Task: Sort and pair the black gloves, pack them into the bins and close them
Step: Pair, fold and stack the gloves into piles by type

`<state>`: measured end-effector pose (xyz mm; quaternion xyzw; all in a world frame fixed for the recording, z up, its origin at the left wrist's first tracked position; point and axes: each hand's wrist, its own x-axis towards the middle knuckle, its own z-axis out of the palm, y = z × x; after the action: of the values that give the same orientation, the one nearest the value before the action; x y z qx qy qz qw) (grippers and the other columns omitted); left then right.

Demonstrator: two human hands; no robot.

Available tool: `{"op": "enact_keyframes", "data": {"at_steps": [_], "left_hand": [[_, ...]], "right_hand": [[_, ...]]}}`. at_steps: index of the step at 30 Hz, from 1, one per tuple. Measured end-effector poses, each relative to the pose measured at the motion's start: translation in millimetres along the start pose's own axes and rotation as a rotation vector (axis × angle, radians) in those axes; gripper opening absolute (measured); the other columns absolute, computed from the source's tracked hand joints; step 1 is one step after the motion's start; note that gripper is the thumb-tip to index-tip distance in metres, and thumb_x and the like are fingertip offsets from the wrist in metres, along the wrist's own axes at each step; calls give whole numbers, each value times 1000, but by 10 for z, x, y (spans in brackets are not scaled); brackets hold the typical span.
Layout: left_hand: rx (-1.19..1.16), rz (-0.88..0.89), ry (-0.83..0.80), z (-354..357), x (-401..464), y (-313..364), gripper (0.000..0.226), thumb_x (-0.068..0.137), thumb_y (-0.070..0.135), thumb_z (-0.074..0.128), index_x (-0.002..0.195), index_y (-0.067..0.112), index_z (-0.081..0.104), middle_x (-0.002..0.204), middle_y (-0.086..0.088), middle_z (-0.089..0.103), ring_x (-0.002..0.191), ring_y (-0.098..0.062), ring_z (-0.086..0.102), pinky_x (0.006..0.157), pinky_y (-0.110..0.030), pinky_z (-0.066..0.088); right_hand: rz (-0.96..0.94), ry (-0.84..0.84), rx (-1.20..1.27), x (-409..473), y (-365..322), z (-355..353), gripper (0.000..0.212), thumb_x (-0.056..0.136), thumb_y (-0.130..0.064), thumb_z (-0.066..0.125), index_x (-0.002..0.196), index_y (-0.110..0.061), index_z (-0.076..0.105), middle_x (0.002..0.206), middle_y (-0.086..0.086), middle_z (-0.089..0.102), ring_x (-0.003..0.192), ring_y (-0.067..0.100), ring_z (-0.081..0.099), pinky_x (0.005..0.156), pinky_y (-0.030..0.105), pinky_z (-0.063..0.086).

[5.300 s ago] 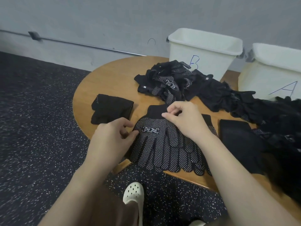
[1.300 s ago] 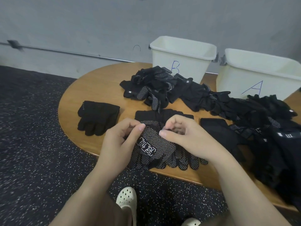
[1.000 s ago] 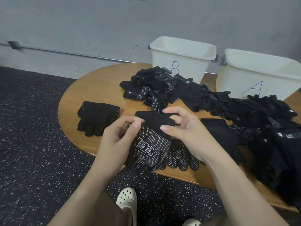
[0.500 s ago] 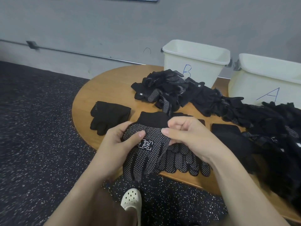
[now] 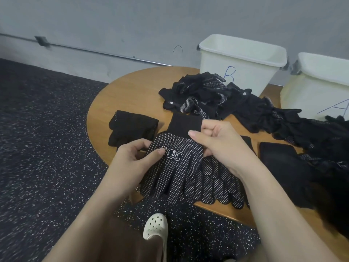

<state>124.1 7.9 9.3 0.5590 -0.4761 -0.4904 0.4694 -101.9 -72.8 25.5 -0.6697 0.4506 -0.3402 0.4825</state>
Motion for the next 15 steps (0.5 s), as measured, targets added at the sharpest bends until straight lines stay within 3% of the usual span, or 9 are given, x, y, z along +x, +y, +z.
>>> {"op": "enact_keyframes", "data": {"at_steps": [2, 3, 5, 7, 10, 13, 15], "left_hand": [[93, 15, 61, -27, 34, -27, 13, 93, 33, 73, 88, 21, 74, 85, -2, 80, 79, -19, 77, 60, -28, 59], [155, 24, 90, -37, 49, -41, 13, 93, 34, 73, 88, 21, 74, 82, 0, 79, 77, -17, 77, 59, -29, 57], [261, 43, 145, -51, 78, -68, 11, 92, 33, 75, 88, 23, 74, 80, 5, 78, 76, -10, 75, 60, -28, 57], [319, 61, 203, -54, 93, -80, 8, 90, 32, 78, 89, 25, 73, 78, 10, 77, 74, -5, 74, 57, -21, 54], [431, 130, 294, -73, 92, -83, 8, 88, 33, 79, 91, 27, 73, 73, 12, 75, 71, 0, 71, 55, -17, 52], [510, 170, 326, -92, 85, -84, 10, 89, 35, 78, 93, 27, 73, 71, 12, 74, 65, -1, 68, 53, -25, 54], [538, 178, 328, -98, 90, -85, 9, 89, 34, 78, 92, 28, 73, 70, 13, 74, 63, -1, 68, 50, -20, 51]], "right_hand": [[-4, 39, -63, 38, -8, 18, 41, 97, -30, 69, 99, 9, 59, 99, 38, 64, 92, 49, 67, 89, 59, 57], [-10, 53, -118, 58, -12, 28, 38, 96, -31, 71, 93, 5, 61, 93, 32, 66, 79, 41, 66, 88, 53, 58], [-32, 85, -192, 118, 24, 33, 28, 94, -30, 74, 75, -11, 63, 73, 10, 68, 60, 12, 53, 70, 28, 52], [-33, 114, -210, 172, 41, 61, 25, 91, -25, 78, 71, -18, 63, 66, -7, 63, 53, -1, 47, 60, 13, 41], [-44, 165, -272, 246, 91, 98, 20, 88, -23, 81, 75, -16, 68, 73, -5, 68, 56, -2, 52, 62, 15, 44], [-47, 222, -298, 303, 126, 119, 18, 88, -22, 81, 75, -20, 69, 70, -10, 68, 55, -3, 55, 60, 11, 44], [-26, 255, -307, 330, 138, 126, 18, 89, -23, 81, 75, -25, 69, 72, -11, 69, 58, -4, 57, 61, 12, 45]]}}
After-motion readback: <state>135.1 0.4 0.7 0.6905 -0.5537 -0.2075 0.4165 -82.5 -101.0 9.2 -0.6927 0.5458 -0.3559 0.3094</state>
